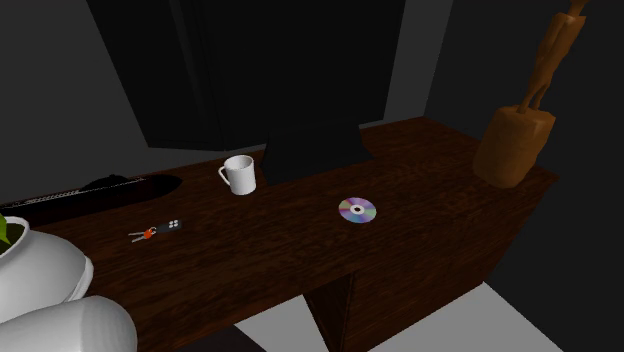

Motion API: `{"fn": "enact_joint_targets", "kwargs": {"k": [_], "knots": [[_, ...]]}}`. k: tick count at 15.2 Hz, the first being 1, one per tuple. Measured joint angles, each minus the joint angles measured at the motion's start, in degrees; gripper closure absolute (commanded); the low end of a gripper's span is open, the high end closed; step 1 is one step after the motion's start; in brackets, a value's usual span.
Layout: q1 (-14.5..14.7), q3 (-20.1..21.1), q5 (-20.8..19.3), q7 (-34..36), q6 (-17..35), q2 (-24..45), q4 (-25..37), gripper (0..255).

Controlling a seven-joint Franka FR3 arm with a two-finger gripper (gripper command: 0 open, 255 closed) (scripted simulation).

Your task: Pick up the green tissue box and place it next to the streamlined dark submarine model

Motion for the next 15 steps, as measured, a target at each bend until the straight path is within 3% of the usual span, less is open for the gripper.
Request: {"fn": "enact_joint_targets", "kwargs": {"k": [15], "knots": [[-1.8,-1.5,-2.2,0.5,9.7,2.5,-8.9,255]]}}
